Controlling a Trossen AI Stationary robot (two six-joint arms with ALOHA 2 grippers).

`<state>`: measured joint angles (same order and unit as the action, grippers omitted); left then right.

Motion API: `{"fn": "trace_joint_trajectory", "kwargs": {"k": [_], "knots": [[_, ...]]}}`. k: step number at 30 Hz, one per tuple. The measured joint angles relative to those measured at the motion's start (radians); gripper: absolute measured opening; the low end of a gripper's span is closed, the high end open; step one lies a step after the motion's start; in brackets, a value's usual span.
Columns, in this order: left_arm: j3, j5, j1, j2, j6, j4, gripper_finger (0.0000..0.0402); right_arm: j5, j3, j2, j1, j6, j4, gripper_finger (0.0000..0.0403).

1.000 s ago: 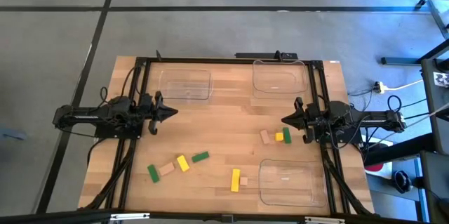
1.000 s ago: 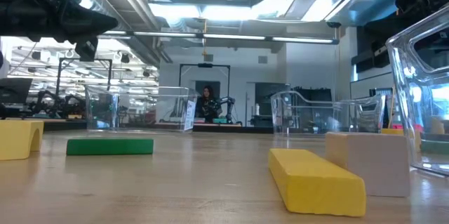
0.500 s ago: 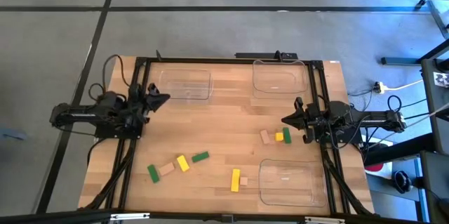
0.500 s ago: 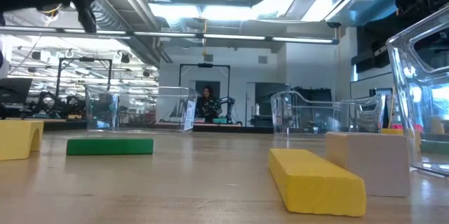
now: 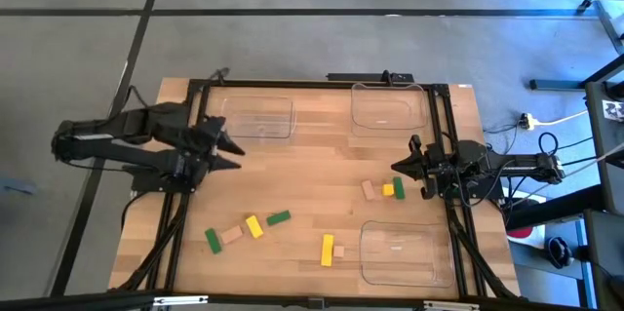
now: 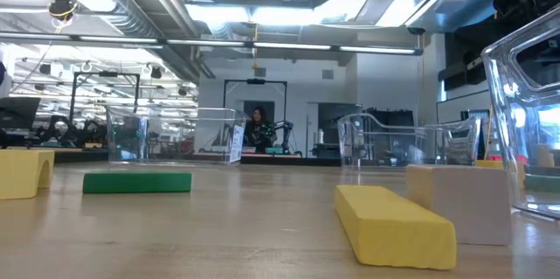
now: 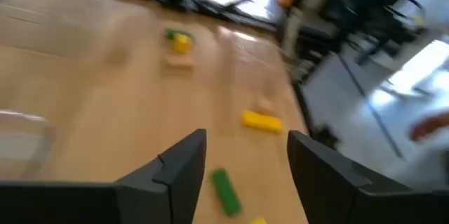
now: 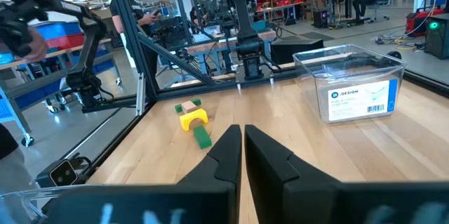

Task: Sort & place blocks by color
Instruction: Put the left brown block into the top left transparent bin

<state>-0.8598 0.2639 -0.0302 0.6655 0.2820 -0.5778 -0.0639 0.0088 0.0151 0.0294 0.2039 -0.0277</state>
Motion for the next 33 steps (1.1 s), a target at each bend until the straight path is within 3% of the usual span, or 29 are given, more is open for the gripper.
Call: {"fn": "trace_joint_trajectory", "kwargs": {"k": [3, 7, 13, 19, 26, 29, 33], "knots": [[-0.013, 0.035, 0.001, 0.033, -0.011, 0.041, 0.0199, 0.000, 0.000, 0.000, 0.000, 0.000, 0.000, 0.0023], [-0.016, -0.027, 0.000, 0.074, 0.040, 0.116, 0.0198, 0.000, 0.000, 0.000, 0.000, 0.000, 0.000, 0.0023], [-0.015, -0.014, 0.047, 0.105, 0.200, -0.030, 0.0197, 0.000, 0.000, 0.000, 0.000, 0.000, 0.000, 0.0023], [-0.052, -0.140, 0.280, 0.190, 0.466, -0.201, 0.0197, 0.000, 0.000, 0.000, 0.000, 0.000, 0.000, 0.0023], [-0.150, -0.324, 0.569, 0.417, 0.795, -0.421, 0.0197, 0.000, 0.000, 0.000, 0.000, 0.000, -0.001, 0.0023], [-0.151, -0.336, 0.640, 0.511, 0.905, -0.416, 0.0199, 0.000, 0.000, 0.000, 0.000, 0.000, -0.002, 0.0023], [-0.151, -0.272, 0.677, 0.631, 0.971, -0.388, 0.0219, 0.000, 0.000, 0.000, 0.000, 0.000, -0.001, 0.0023]]}}
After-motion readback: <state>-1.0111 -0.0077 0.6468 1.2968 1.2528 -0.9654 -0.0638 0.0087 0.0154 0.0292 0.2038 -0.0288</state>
